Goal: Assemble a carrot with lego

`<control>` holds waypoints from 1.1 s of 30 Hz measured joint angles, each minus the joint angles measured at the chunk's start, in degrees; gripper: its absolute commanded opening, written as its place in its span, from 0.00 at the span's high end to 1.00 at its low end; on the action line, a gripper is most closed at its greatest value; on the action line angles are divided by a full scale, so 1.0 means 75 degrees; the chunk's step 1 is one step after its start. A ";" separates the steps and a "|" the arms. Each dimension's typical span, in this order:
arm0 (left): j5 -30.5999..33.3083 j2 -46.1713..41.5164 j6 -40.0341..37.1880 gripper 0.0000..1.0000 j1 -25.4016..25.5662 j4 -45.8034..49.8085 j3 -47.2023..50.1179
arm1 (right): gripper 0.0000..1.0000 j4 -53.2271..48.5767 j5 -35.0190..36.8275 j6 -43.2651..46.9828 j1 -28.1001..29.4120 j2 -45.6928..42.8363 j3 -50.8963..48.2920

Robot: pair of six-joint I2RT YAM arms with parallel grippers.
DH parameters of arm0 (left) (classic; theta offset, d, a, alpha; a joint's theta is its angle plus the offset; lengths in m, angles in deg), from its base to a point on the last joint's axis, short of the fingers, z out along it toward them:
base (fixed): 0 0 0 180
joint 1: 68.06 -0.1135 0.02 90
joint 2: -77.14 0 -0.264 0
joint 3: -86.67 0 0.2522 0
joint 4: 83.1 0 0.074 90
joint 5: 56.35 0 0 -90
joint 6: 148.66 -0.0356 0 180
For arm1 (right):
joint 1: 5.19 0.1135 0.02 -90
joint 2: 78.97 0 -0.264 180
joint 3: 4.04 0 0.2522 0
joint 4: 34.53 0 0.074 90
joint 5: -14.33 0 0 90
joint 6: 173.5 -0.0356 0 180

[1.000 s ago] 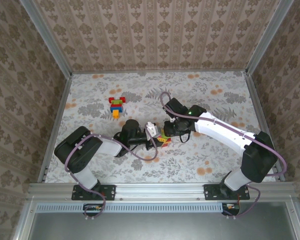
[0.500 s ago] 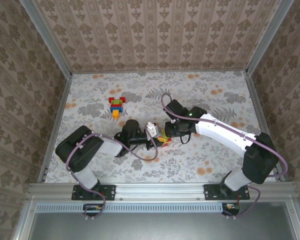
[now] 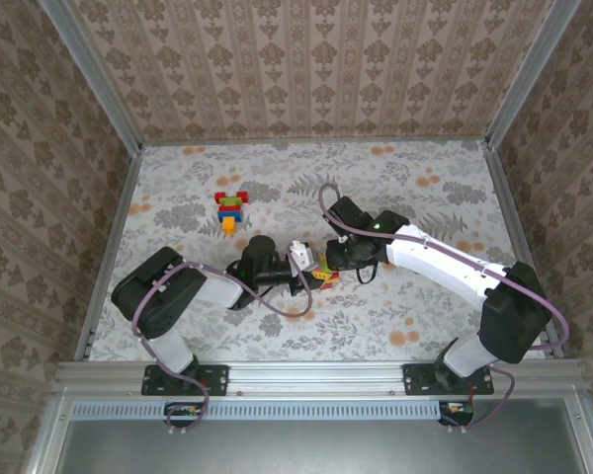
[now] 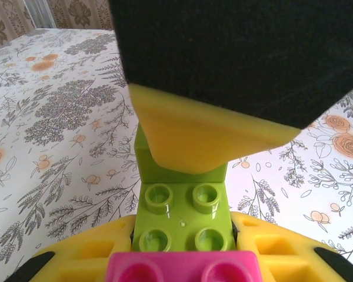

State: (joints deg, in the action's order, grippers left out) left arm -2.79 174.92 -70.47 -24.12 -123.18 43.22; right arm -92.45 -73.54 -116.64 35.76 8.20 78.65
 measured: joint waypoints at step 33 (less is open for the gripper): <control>0.1102 -0.0682 0.2090 0.74 -0.0347 0.2900 -0.1035 | 0.27 -0.0277 0.0254 0.1017 -0.1192 -0.2672 -0.0332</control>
State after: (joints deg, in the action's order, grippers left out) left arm 5.47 169.80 -54.80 -26.72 -101.43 35.46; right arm -94.53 -71.64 -109.01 26.82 -11.84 76.15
